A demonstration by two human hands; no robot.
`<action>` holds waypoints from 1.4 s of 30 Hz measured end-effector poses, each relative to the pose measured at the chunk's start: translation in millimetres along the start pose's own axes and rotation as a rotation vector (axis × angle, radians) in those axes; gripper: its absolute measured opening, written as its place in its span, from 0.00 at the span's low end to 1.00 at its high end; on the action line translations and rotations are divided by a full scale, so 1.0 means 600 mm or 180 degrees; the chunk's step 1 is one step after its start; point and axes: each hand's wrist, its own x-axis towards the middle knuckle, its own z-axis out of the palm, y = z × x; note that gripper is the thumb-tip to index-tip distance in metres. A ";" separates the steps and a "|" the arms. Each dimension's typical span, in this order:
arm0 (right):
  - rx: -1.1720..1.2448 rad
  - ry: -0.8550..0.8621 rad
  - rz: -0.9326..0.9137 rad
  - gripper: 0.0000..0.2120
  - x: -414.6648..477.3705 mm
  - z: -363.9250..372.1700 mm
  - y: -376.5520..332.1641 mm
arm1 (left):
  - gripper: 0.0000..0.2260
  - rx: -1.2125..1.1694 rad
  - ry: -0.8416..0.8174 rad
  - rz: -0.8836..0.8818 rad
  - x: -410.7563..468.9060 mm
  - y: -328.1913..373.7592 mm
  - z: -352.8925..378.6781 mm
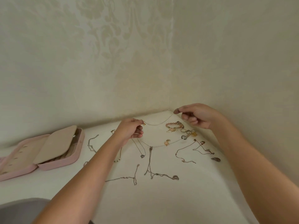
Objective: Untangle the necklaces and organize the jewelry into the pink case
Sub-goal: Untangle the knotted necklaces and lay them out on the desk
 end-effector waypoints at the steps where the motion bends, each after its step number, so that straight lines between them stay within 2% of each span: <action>1: -0.0167 0.0021 0.0067 0.10 0.013 0.005 0.000 | 0.05 0.0072 0.0047 -0.0025 0.012 -0.001 0.004; 6: -0.0951 0.0135 0.0498 0.11 0.078 0.029 0.017 | 0.08 0.0337 0.0389 -0.0036 0.065 -0.014 0.012; 10: -0.1013 0.0328 0.0633 0.11 0.114 0.052 0.029 | 0.06 0.0555 0.0652 0.0070 0.091 -0.031 0.011; 13: -0.1054 0.0806 0.0335 0.09 0.142 0.059 0.043 | 0.06 0.0781 0.0743 0.0186 0.104 -0.045 0.007; 16: -0.2128 0.1153 -0.0224 0.07 0.150 0.069 0.063 | 0.05 0.0941 0.0665 0.0234 0.114 -0.056 -0.003; 19: -0.2996 0.0829 -0.0570 0.07 0.127 0.103 0.068 | 0.07 0.1357 0.0625 0.0396 0.118 -0.057 -0.018; 21: -0.3005 0.0442 -0.0484 0.02 0.107 0.127 0.065 | 0.06 0.1793 0.0645 0.0627 0.109 -0.052 -0.024; 23: -0.2830 0.0162 -0.0274 0.06 0.087 0.149 0.064 | 0.04 0.1837 0.0389 0.0791 0.094 -0.043 -0.027; 26: -0.2826 0.0071 -0.0096 0.12 0.069 0.177 0.076 | 0.08 0.1984 -0.0465 0.0842 0.063 -0.029 -0.027; 30: -0.2962 0.0251 -0.0066 0.07 0.066 0.191 0.094 | 0.14 0.2295 -0.1177 0.0806 0.037 -0.037 -0.026; 32: -0.3013 0.0387 -0.0094 0.04 0.066 0.188 0.097 | 0.16 0.2346 -0.1373 0.0647 0.033 -0.045 -0.028; 36: -0.2945 0.0408 -0.0171 0.05 0.058 0.175 0.105 | 0.16 0.2462 -0.1567 0.0605 0.032 -0.050 -0.022; 42: -0.2674 0.0388 -0.0416 0.09 0.044 0.158 0.113 | 0.06 0.2486 -0.1512 0.0691 0.034 -0.057 -0.007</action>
